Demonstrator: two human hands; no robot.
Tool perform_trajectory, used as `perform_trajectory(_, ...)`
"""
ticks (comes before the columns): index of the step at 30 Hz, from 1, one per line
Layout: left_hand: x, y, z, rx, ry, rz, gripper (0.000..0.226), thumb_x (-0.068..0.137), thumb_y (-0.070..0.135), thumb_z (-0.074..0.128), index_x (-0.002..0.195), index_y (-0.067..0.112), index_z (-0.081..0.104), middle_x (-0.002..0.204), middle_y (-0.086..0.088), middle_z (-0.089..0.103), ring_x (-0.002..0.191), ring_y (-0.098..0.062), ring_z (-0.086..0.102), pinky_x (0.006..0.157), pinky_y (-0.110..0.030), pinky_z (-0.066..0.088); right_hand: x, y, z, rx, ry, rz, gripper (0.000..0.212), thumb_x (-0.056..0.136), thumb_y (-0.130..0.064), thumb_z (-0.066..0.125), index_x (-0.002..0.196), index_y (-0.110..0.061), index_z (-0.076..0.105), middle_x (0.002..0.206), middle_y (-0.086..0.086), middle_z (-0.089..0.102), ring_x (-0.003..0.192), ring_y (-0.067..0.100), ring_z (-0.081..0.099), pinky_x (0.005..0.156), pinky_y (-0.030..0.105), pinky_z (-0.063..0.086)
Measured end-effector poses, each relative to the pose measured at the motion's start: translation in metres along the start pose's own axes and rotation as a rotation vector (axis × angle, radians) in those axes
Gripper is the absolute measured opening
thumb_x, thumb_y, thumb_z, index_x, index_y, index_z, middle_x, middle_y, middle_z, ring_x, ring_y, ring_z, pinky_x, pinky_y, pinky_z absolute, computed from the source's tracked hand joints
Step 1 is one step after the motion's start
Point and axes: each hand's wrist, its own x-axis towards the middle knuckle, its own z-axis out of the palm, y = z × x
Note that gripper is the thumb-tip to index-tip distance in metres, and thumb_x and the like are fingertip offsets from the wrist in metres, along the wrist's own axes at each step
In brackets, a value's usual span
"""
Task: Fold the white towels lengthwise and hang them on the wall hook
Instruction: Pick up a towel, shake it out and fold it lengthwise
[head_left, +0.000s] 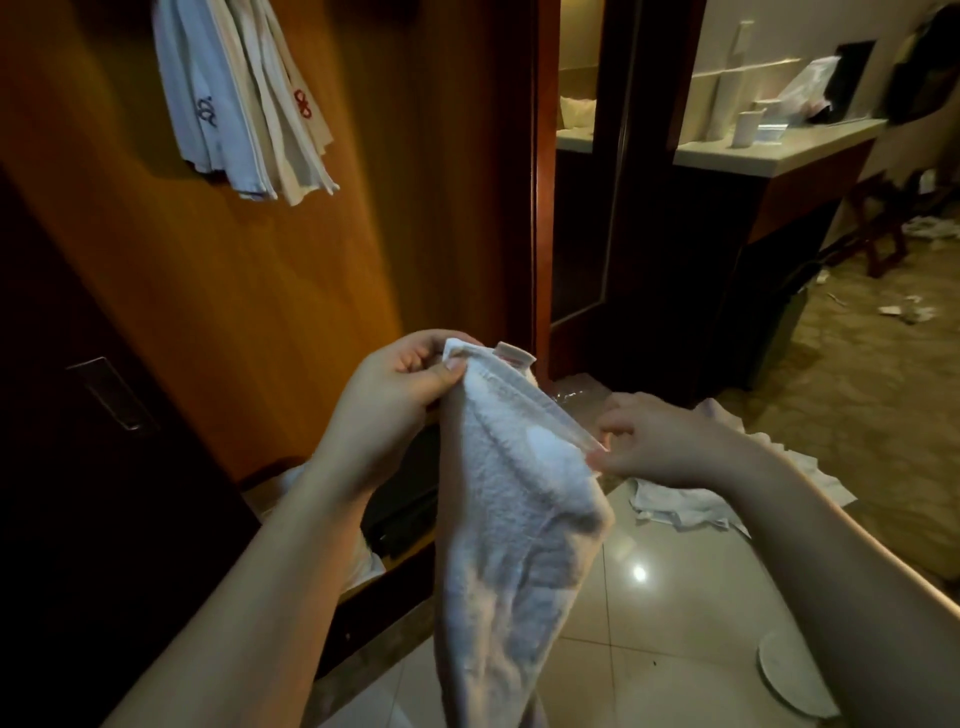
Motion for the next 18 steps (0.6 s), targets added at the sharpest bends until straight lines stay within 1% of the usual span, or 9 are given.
perform_trajectory(2,0.001,-0.002,-0.007,-0.009,0.021,-0.006,0.02,0.098,0.006,0.054,0.102,0.016,0.071,0.091,0.005,0.075,0.086,-0.009,0.07,0.068,-0.02,0.056,-0.003,0.003,0.001,0.07,0.074,-0.142,0.015,0.087,-0.049,0.062,0.085,-0.034,0.062,0.107,-0.027,0.048,0.11,-0.001,0.04,0.083,0.018,0.034)
perform_trajectory(3,0.002,-0.003,-0.012,-0.011,0.04,-0.001,0.02,0.098,0.006,0.055,0.101,0.017,0.071,0.092,0.004,0.075,0.087,-0.011,0.07,0.07,-0.021,0.056,-0.006,0.002,-0.002,0.15,0.162,-0.214,0.017,0.084,-0.046,0.062,0.085,-0.029,0.063,0.109,-0.029,0.05,0.11,-0.003,0.042,0.09,0.02,0.037)
perform_trajectory(4,0.004,-0.004,-0.017,-0.011,0.066,0.003,0.021,0.098,0.005,0.055,0.1,0.019,0.072,0.092,0.004,0.075,0.088,-0.012,0.07,0.073,-0.024,0.056,-0.01,0.0,-0.007,0.252,0.259,-0.27,0.016,0.082,-0.044,0.061,0.081,-0.027,0.062,0.109,-0.029,0.053,0.109,-0.003,0.045,0.092,0.016,0.038)
perform_trajectory(6,0.009,-0.007,-0.028,-0.024,0.123,-0.009,0.023,0.097,0.003,0.056,0.096,0.02,0.072,0.094,0.002,0.075,0.093,-0.017,0.068,0.078,-0.029,0.055,-0.019,-0.006,-0.018,0.445,0.367,-0.315,0.014,0.078,-0.046,0.061,0.078,-0.031,0.059,0.106,-0.027,0.06,0.105,0.001,0.055,0.087,0.01,0.041)
perform_trajectory(8,0.012,-0.011,-0.038,-0.043,0.153,-0.03,0.025,0.097,0.003,0.056,0.095,0.02,0.073,0.095,0.0,0.075,0.095,-0.02,0.068,0.079,-0.032,0.054,-0.021,-0.01,-0.025,0.497,0.341,-0.295,0.012,0.077,-0.053,0.06,0.081,-0.042,0.06,0.101,-0.023,0.062,0.098,0.002,0.061,0.078,0.012,0.044)
perform_trajectory(10,0.015,-0.014,-0.042,-0.049,0.155,-0.028,0.028,0.097,0.004,0.056,0.092,0.023,0.075,0.096,-0.001,0.075,0.095,-0.02,0.068,0.078,-0.031,0.054,-0.017,-0.011,-0.028,0.432,0.293,-0.266,0.014,0.078,-0.058,0.061,0.086,-0.047,0.06,0.096,-0.021,0.059,0.092,-0.003,0.057,0.071,0.012,0.04)
perform_trajectory(12,0.017,-0.015,-0.042,-0.07,0.16,-0.017,0.029,0.097,0.004,0.055,0.09,0.024,0.075,0.093,0.0,0.075,0.091,-0.017,0.069,0.075,-0.028,0.054,-0.009,-0.008,-0.027,0.336,0.276,-0.25,0.013,0.082,-0.053,0.064,0.084,-0.041,0.06,0.09,-0.017,0.057,0.095,-0.008,0.05,0.076,0.013,0.034)
perform_trajectory(15,0.02,-0.016,-0.042,-0.096,0.184,-0.005,0.025,0.098,0.003,0.053,0.094,0.019,0.072,0.09,0.002,0.074,0.085,-0.013,0.069,0.072,-0.026,0.054,0.004,0.001,-0.02,0.092,0.211,-0.259,0.01,0.092,-0.041,0.063,0.086,-0.044,0.055,0.092,-0.025,0.054,0.106,-0.014,0.038,0.086,0.021,0.024)
perform_trajectory(18,0.022,-0.015,-0.049,-0.093,0.162,0.01,0.022,0.099,0.006,0.052,0.098,0.017,0.071,0.093,-0.001,0.074,0.089,-0.017,0.069,0.075,-0.027,0.055,0.012,0.008,-0.007,0.02,0.204,-0.231,0.028,0.097,-0.026,0.059,0.099,-0.052,0.052,0.092,-0.035,0.049,0.103,-0.02,0.035,0.086,0.023,0.024)
